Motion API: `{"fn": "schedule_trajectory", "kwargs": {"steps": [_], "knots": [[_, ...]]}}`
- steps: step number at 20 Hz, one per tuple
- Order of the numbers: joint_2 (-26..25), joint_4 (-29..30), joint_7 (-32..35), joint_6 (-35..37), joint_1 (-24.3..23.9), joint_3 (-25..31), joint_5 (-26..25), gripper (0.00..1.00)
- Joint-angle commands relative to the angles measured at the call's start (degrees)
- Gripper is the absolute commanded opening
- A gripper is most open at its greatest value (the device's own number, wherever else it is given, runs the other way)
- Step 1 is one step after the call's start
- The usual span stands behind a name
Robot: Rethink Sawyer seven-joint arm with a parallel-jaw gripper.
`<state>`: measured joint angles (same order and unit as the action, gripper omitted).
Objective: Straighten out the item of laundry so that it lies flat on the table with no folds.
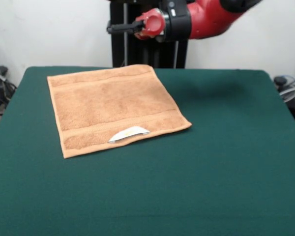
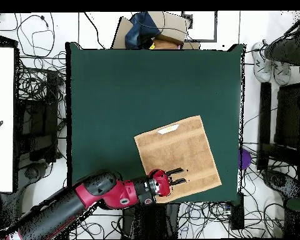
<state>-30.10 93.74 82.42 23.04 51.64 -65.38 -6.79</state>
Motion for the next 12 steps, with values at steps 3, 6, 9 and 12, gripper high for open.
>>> {"fn": "schedule_trajectory", "kwargs": {"steps": [3,6,9,12], "knots": [[13.85,4.16,16.02,-18.40,-8.18,15.13,5.15,1.00],[17.55,4.81,14.68,-17.70,-9.65,17.95,5.51,1.00],[20.89,5.58,16.32,-16.91,-11.94,20.82,8.06,1.00],[24.22,6.40,14.66,-13.38,-12.84,21.85,7.60,1.00]]}}
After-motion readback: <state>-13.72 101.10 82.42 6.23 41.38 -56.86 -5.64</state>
